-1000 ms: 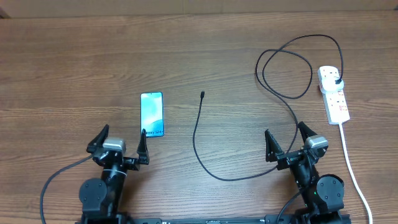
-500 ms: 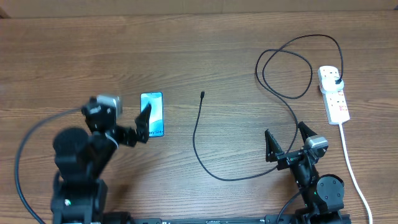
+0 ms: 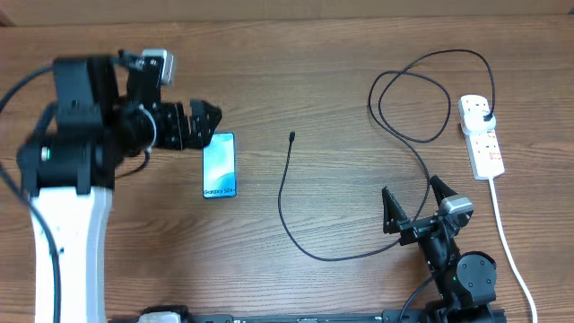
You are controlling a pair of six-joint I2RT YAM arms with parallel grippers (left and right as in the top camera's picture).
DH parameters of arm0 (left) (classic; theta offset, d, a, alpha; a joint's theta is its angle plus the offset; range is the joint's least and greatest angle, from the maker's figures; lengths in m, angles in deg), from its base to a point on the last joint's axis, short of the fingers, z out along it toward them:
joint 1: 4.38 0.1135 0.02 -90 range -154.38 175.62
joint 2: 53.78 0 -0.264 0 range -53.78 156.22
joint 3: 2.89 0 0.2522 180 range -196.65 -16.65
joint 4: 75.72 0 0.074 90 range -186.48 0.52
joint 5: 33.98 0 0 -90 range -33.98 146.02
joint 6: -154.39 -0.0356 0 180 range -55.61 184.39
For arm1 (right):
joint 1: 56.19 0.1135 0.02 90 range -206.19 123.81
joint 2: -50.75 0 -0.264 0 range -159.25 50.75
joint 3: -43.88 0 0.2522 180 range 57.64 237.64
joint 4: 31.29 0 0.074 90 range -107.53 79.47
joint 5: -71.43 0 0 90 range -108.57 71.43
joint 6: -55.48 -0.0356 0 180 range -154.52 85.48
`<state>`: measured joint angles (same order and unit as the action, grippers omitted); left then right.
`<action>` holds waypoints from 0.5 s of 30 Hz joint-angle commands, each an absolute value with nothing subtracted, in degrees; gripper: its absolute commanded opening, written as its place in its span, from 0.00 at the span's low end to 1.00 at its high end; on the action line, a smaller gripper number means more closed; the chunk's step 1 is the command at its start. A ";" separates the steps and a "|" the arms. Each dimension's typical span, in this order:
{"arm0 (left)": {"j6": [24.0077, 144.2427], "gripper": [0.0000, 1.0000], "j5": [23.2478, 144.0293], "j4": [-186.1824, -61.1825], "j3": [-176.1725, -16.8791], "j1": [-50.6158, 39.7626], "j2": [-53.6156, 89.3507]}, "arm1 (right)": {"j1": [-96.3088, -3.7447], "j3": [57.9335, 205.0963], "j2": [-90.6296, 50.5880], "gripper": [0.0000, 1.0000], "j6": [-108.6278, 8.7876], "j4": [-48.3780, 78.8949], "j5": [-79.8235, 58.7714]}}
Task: Plug charger to phone and switch on socket
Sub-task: 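Move the left gripper over the smartphone and lower toward it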
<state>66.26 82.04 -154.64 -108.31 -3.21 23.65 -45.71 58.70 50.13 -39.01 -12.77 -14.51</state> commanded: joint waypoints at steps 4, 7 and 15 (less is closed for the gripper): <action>67.39 1.00 83.92 -159.80 -111.63 -2.90 31.01 | -45.93 58.09 50.57 1.00 -39.14 -12.97 -14.60; 67.57 0.99 84.40 -159.69 -111.59 -3.08 33.90 | -45.93 58.09 50.57 1.00 -39.14 -12.97 -14.60; 75.26 1.00 70.09 -158.21 -111.59 -6.38 44.39 | -45.93 58.09 50.57 1.00 -39.14 -12.99 -14.60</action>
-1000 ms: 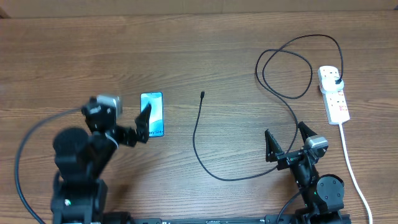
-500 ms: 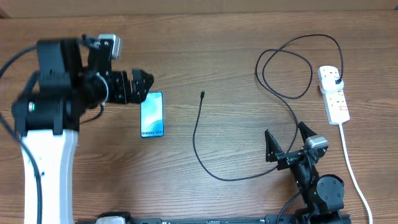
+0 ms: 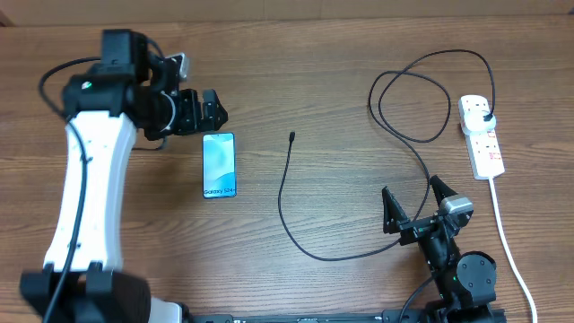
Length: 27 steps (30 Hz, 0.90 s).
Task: Plug charger to phone and switch on socket
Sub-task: 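Move the left gripper over the smartphone and lower toward it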
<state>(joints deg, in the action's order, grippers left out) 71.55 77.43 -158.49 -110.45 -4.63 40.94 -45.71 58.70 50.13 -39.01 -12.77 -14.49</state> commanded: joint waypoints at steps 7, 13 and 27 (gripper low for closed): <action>76.86 1.00 60.95 -158.05 -111.59 -10.14 54.20 | -45.93 58.09 50.57 1.00 -39.14 -12.97 -14.60; 76.84 1.00 59.92 -157.99 -111.59 -11.21 60.52 | -45.93 58.09 50.57 1.00 -39.14 -12.97 -14.60; 75.96 0.98 60.08 -155.67 -111.59 -11.23 67.60 | -45.93 58.09 50.57 1.00 -39.14 -12.97 -14.60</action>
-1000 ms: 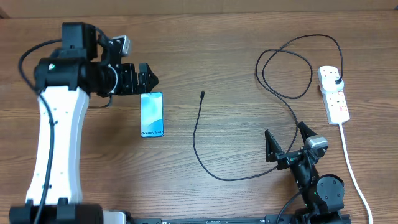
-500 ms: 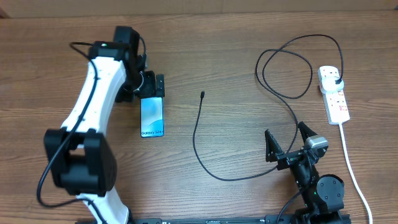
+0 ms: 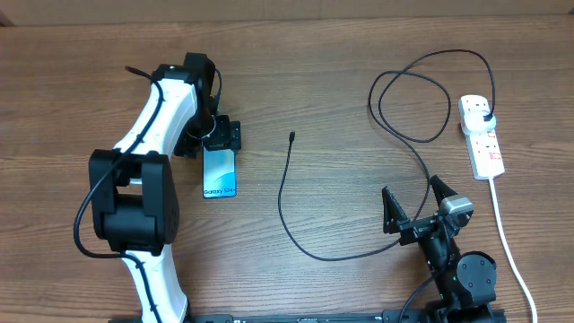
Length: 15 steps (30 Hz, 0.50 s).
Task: Plug charger to phone and switch on socket
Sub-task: 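Move the left gripper over the smartphone and lower toward it, then close the left gripper on the smartphone's top edge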
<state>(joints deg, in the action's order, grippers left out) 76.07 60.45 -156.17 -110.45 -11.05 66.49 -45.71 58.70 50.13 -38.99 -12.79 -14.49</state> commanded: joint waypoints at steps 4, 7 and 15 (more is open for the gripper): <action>75.96 1.00 60.05 -154.86 -111.52 -11.21 67.80 | -45.93 58.09 50.57 1.00 -39.14 -12.97 -14.60; 75.96 1.00 60.08 -154.84 -111.52 -11.21 67.80 | -45.93 58.09 50.57 1.00 -39.14 -12.97 -14.60; 74.85 1.00 60.32 -154.73 -111.52 -11.21 67.82 | -45.93 58.09 50.57 1.00 -39.14 -12.97 -14.60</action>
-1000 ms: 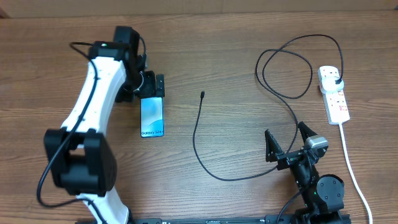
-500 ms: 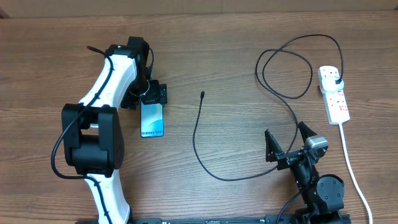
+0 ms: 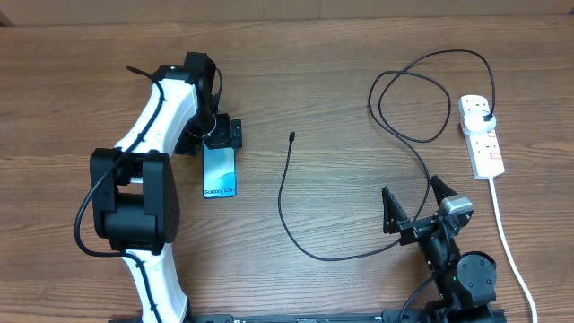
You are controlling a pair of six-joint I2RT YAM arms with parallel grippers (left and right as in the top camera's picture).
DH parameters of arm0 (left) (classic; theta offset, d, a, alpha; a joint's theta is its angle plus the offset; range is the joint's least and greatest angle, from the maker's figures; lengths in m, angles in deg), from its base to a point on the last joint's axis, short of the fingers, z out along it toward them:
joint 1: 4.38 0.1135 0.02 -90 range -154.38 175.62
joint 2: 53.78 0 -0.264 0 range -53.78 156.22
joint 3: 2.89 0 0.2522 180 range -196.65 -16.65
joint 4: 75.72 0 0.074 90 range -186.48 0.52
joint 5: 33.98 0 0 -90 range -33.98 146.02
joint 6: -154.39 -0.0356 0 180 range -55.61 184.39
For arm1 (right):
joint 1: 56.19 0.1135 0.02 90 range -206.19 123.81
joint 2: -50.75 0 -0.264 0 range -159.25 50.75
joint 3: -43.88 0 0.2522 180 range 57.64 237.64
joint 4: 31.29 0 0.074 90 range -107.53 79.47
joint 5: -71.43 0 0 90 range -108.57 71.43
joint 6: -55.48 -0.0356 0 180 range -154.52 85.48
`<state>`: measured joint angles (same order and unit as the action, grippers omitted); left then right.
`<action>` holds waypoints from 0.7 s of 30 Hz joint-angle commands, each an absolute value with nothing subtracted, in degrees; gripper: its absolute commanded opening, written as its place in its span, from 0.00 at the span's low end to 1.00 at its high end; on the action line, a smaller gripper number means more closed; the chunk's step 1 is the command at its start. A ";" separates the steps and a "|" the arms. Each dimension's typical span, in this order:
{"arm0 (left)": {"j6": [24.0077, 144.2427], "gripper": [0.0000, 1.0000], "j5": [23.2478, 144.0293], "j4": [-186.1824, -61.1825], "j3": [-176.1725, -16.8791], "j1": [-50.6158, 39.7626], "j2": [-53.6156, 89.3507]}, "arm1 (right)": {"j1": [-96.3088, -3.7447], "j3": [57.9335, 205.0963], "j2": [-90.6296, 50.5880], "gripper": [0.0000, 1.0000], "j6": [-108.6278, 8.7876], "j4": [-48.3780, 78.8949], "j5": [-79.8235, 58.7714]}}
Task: Plug charger to phone and switch on socket
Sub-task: 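Close the left gripper on the smartphone's top edge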
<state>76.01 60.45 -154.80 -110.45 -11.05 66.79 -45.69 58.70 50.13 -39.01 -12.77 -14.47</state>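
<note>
A phone [image 3: 220, 170] with a blue screen lies flat at the left of the table. My left gripper [image 3: 222, 136] is down at its far end, open, with one finger on each side of the phone's top edge. The black charger cable [image 3: 283, 202] lies loose in the middle. Its free plug tip [image 3: 292, 137] rests on the wood right of the phone, apart from it. The cable loops to a charger plugged into the white socket strip [image 3: 485, 148] at the far right. My right gripper [image 3: 413, 208] stands open and empty near the front edge, beside the cable.
The socket strip's white lead [image 3: 508, 242] runs down the right side to the front edge. The cable's wide loop [image 3: 413, 99] lies at the back right. The left arm's white links [image 3: 148, 135] arch over the table's left part.
My left gripper has edged very slightly right at the phone's far end. The phone, cable, socket strip and right gripper stand as before.
My left gripper was open and raised left of the phone's far end. Then it was a little farther back and nearer the phone. Then it was down, straddling the phone's top edge, where it still is. The right arm and cable have not moved.
</note>
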 commanded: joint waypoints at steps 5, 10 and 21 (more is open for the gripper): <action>74.65 1.00 60.32 -154.29 -111.52 -11.21 67.82 | -45.93 58.09 50.57 1.00 -39.14 -12.97 -14.60; 73.12 0.99 60.51 -153.75 -111.52 -11.21 67.82 | -45.93 58.09 50.57 1.00 -39.14 -12.97 -14.60; 70.74 1.00 60.49 -153.72 -111.52 -11.21 67.82 | -45.93 58.09 50.57 1.00 -39.14 -12.97 -14.60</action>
<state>72.62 60.45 -153.92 -110.45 -11.05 66.79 -45.71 58.70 50.11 -38.99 -12.77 -14.49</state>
